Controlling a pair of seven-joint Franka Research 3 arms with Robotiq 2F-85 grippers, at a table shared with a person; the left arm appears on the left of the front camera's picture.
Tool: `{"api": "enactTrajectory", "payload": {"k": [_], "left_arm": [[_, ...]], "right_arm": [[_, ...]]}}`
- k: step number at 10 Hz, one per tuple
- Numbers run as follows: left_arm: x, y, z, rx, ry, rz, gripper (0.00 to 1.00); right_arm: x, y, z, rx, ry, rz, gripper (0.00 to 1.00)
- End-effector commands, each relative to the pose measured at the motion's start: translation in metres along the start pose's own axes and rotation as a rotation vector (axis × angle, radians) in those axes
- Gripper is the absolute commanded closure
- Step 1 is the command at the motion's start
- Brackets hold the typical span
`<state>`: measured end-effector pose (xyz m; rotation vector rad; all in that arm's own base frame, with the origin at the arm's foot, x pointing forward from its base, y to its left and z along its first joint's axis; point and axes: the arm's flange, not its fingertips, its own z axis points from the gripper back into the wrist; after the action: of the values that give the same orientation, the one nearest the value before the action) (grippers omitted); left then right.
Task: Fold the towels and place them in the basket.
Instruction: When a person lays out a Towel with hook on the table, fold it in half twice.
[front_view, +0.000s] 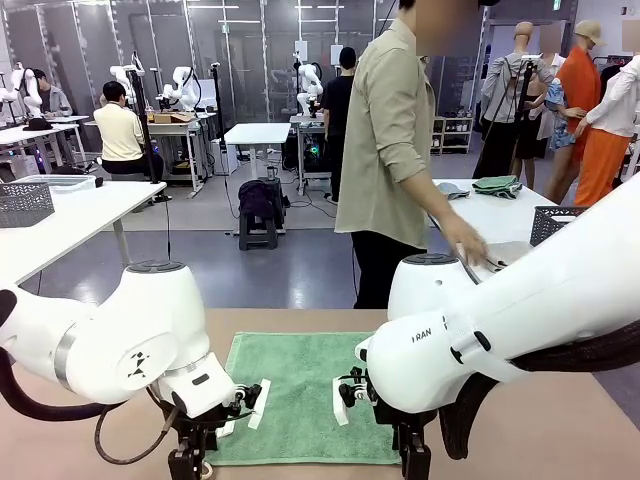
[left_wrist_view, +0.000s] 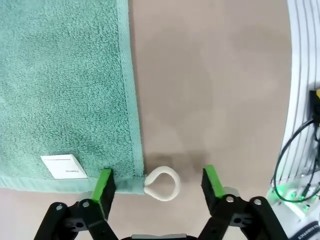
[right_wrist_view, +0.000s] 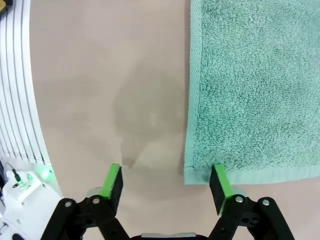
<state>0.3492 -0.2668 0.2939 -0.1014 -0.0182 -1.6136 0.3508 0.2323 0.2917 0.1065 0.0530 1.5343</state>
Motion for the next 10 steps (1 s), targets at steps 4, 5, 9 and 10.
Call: {"api": "enactTrajectory", "payload": {"k": [4,5,9,10], "left_arm": [[0.0026,-0.0018,-0.0032,0.066,0.047,-0.027,0.35],[0.0021,-0.0022,-0.0033,0.071,0.056,-0.028,0.56],[0.0035,-0.001,-0.0025,0.105,0.067,-0.031,0.52],[0.0022,-0.001,-0.0025,0.105,0.07,-0.03,0.52]], "right_arm": [[0.0017,-0.0038,-0.0026,-0.046,0.023,0.03,0.31],[0.0016,-0.004,-0.0029,-0.049,0.024,0.03,0.38],[0.0024,-0.0042,-0.0039,-0.085,0.037,0.034,0.38],[0.0021,-0.0048,-0.0047,-0.092,0.042,0.035,0.38]]}}
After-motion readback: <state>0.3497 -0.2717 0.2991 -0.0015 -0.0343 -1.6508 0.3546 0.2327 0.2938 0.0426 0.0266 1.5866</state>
